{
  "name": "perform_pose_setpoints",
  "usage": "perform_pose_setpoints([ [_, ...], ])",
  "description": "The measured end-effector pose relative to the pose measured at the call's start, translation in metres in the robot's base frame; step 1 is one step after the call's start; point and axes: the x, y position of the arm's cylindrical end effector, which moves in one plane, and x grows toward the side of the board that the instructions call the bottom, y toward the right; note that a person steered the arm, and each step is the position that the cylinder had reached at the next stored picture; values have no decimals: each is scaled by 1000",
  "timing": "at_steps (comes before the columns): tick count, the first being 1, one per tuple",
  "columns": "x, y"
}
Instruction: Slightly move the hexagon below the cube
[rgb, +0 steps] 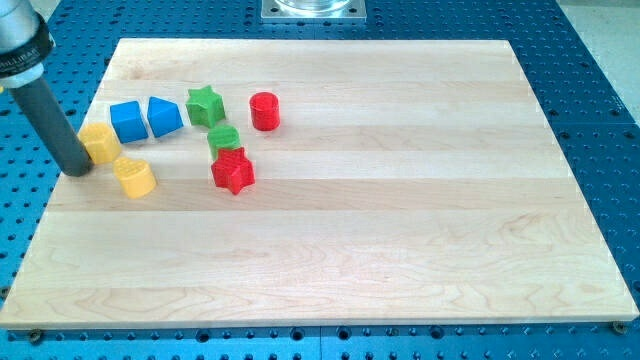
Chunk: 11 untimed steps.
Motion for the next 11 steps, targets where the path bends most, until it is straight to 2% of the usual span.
perform_pose_setpoints([
  [1,-9,-27],
  [3,-52,-18],
  [4,-49,3],
  [5,-43,19],
  [6,-42,-7],
  [7,-24,-28],
  [9,-13,-27],
  [10,21,-24],
  [11,36,-1],
])
